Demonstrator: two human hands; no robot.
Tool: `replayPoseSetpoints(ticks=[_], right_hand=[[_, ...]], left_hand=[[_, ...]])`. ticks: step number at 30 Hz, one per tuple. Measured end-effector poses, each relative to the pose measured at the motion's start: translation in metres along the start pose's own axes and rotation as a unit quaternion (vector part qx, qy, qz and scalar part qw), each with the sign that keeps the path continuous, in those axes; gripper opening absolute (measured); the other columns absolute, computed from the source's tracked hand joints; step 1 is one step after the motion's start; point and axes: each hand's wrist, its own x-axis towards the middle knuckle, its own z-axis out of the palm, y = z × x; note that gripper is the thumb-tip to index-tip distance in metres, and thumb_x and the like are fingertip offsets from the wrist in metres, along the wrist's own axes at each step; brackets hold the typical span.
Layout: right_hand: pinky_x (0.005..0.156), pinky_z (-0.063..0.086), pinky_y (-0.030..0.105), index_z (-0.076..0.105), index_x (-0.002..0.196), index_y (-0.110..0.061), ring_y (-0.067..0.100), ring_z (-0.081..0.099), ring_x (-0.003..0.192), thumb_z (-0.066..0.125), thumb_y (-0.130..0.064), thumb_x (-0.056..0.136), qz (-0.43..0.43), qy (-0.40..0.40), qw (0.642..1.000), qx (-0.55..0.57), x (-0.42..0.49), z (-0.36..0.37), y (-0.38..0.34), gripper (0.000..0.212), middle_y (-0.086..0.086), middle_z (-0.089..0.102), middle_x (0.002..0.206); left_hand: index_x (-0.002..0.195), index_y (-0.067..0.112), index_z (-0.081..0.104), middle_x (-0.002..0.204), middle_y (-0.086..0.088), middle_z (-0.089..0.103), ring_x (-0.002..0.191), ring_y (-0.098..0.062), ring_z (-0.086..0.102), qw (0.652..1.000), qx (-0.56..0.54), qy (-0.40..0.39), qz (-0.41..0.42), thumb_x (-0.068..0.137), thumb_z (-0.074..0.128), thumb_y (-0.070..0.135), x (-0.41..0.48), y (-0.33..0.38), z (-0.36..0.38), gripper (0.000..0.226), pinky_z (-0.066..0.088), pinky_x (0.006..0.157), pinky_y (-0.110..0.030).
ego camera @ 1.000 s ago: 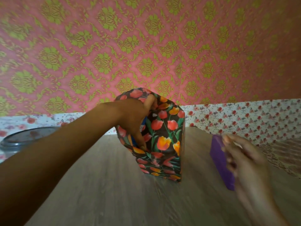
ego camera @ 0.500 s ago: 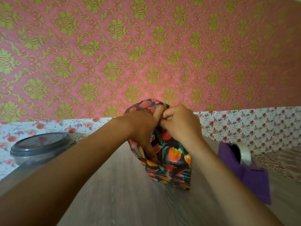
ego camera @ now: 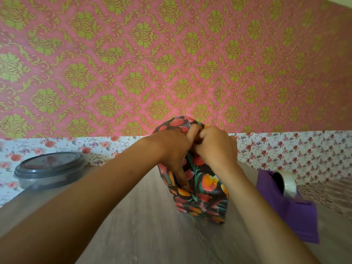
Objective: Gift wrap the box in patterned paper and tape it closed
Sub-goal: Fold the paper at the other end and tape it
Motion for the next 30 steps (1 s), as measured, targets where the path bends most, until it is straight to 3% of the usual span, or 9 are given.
replayPoseSetpoints(ticks=[2, 5, 10, 13, 17, 21, 26, 30], right_hand=[[0.074, 0.028, 0.035, 0.065, 0.078, -0.018, 0.028, 0.059, 0.077, 0.067, -0.035, 0.076, 0.010, 0.023, 0.999, -0.031, 0.000, -0.002, 0.000, 0.017, 0.000, 0.061, 0.067], [0.084, 0.032, 0.039, 0.053, 0.106, -0.014, 0.029, 0.054, 0.102, 0.069, -0.060, 0.065, 0.054, 0.053, 0.994, -0.074, 0.002, -0.006, 0.007, 0.064, 0.007, 0.063, 0.099], [0.101, 0.024, 0.046, 0.014, 0.143, -0.015, 0.035, 0.025, 0.129, 0.070, -0.066, 0.058, 0.074, 0.052, 0.995, -0.050, 0.003, -0.005, 0.013, 0.113, 0.017, 0.028, 0.141], [0.108, 0.012, 0.055, -0.010, 0.147, -0.017, 0.040, 0.005, 0.140, 0.061, -0.054, 0.074, 0.065, 0.020, 0.997, -0.034, 0.010, 0.003, 0.003, 0.109, 0.018, 0.006, 0.152], [0.109, 0.000, 0.064, -0.020, 0.146, -0.016, 0.045, -0.010, 0.140, 0.056, -0.042, 0.082, 0.072, -0.018, 0.996, -0.041, 0.014, 0.006, -0.001, 0.103, 0.020, -0.008, 0.155], [0.107, -0.004, 0.065, -0.024, 0.144, -0.019, 0.045, -0.015, 0.140, 0.064, -0.058, 0.071, 0.086, -0.052, 0.994, -0.037, 0.014, 0.001, 0.008, 0.121, 0.017, -0.013, 0.155], [0.113, 0.002, 0.061, -0.023, 0.144, -0.027, 0.038, -0.008, 0.143, 0.077, -0.062, 0.057, 0.133, -0.142, 0.979, 0.053, 0.007, -0.018, 0.035, 0.137, 0.009, -0.012, 0.157], [0.113, 0.022, 0.045, 0.002, 0.150, -0.029, 0.024, 0.016, 0.143, 0.083, -0.042, 0.058, 0.142, -0.125, 0.947, 0.259, -0.009, -0.039, 0.071, 0.123, 0.002, 0.010, 0.158]], left_hand=[[0.135, 0.021, 0.001, 0.113, -0.008, 0.058, 0.103, -0.028, 0.056, 1.000, -0.003, -0.012, -0.004, 0.045, 0.085, 0.059, 0.002, 0.000, 0.000, 0.129, 0.048, 0.089, -0.040], [0.137, 0.025, -0.005, 0.114, -0.010, 0.060, 0.104, -0.028, 0.056, 1.000, -0.008, -0.026, -0.013, 0.046, 0.085, 0.059, 0.004, -0.001, 0.000, 0.133, 0.049, 0.090, -0.041], [0.137, 0.026, -0.003, 0.107, -0.010, 0.061, 0.098, -0.027, 0.057, 0.999, -0.013, -0.028, -0.019, 0.046, 0.086, 0.058, 0.004, 0.002, -0.001, 0.131, 0.050, 0.086, -0.041], [0.136, 0.026, 0.002, 0.115, -0.008, 0.058, 0.105, -0.025, 0.055, 1.000, -0.019, -0.016, -0.015, 0.042, 0.086, 0.059, 0.000, 0.002, -0.001, 0.130, 0.048, 0.090, -0.039], [0.137, 0.023, 0.003, 0.118, -0.007, 0.056, 0.106, -0.024, 0.053, 1.000, -0.020, -0.013, -0.020, 0.044, 0.087, 0.056, -0.003, 0.004, -0.002, 0.129, 0.048, 0.089, -0.036], [0.137, 0.026, 0.002, 0.120, -0.008, 0.056, 0.109, -0.025, 0.053, 0.999, -0.016, -0.031, -0.027, 0.044, 0.085, 0.059, -0.003, 0.004, -0.004, 0.129, 0.048, 0.091, -0.039], [0.139, 0.024, -0.001, 0.113, -0.008, 0.058, 0.099, -0.024, 0.056, 0.997, -0.005, -0.060, -0.050, 0.047, 0.085, 0.057, -0.002, 0.009, -0.009, 0.130, 0.050, 0.087, -0.038], [0.143, 0.023, -0.004, 0.119, -0.008, 0.055, 0.102, -0.025, 0.054, 0.996, -0.002, -0.069, -0.060, 0.047, 0.085, 0.058, -0.002, 0.011, -0.009, 0.135, 0.049, 0.088, -0.036]])
